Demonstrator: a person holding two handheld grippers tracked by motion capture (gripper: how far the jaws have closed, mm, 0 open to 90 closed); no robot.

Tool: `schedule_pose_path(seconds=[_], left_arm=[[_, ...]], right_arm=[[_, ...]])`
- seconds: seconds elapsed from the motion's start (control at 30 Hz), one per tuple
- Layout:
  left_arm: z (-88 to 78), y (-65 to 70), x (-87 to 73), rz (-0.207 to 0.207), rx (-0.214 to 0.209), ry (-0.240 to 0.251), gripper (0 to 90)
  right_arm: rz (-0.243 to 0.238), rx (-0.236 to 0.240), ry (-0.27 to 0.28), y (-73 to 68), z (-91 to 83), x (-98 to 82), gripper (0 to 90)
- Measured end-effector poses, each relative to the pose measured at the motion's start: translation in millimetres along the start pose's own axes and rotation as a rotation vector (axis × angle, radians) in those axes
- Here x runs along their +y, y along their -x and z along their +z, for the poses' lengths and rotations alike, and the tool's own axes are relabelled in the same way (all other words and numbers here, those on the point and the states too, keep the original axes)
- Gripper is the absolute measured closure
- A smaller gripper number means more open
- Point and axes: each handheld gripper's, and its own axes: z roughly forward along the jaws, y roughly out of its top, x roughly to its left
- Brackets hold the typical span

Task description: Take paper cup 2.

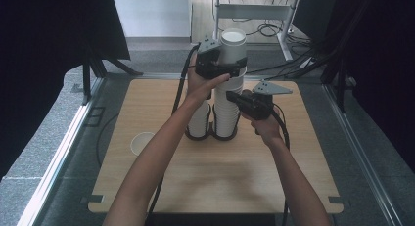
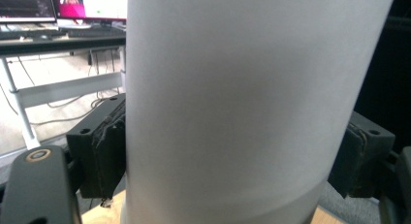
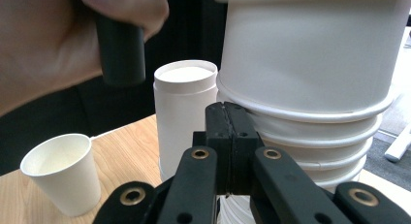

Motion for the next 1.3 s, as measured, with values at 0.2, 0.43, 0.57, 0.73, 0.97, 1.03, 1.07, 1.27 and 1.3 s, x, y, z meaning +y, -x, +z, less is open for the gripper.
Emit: schedule_pose_path(seconds=[0.2, 0.43, 0.57, 0.73, 0.97, 1.03, 1.07, 1.27, 1.3], left_arm=[[-8.1, 5.8, 13.4, 0.015, 0.014, 0.047, 15.9], [-26.8, 11.8, 33.7, 0.026, 0.019, 0.118, 15.8], [-38.6, 16.0, 42.9, 0.032, 0.007, 0.15, 15.8], [-49.8, 22.6, 45.2, 0.056, -0.003, 0.159, 15.8], [-66.7, 27.7, 36.9, 0.063, -0.021, 0.158, 15.7], [-72.7, 27.5, 32.1, 0.06, -0.027, 0.157, 15.7], [-75.5, 27.5, 29.9, 0.06, -0.028, 0.156, 15.7], [-87.5, 25.3, 17.7, 0.058, -0.037, 0.145, 15.6], [-92.0, 25.0, 11.9, 0.055, -0.045, 0.141, 15.6]], right_arm=[[-0.001, 0.001, -0.002, -0.8, -0.2, -0.3, 89.6], [-0.016, 0.001, 0.007, -0.6, -0.5, -0.1, 89.6], [-0.009, 0.002, 0.004, -2.0, -1.7, -0.8, 89.5], [-0.008, 0.006, 0.008, -3.8, -2.3, -3.2, 89.5], [-0.011, 0.008, 0.009, -4.8, -3.8, -8.5, 89.3], [-0.01, 0.006, 0.006, -5.0, -5.1, -10.1, 89.0], [-0.012, 0.009, 0.007, -5.0, -5.8, -10.8, 88.8], [-0.016, 0.007, 0.014, -5.8, -11.3, -15.3, 87.1], [-0.013, 0.009, 0.01, -6.2, -12.0, -16.0, 86.5]])
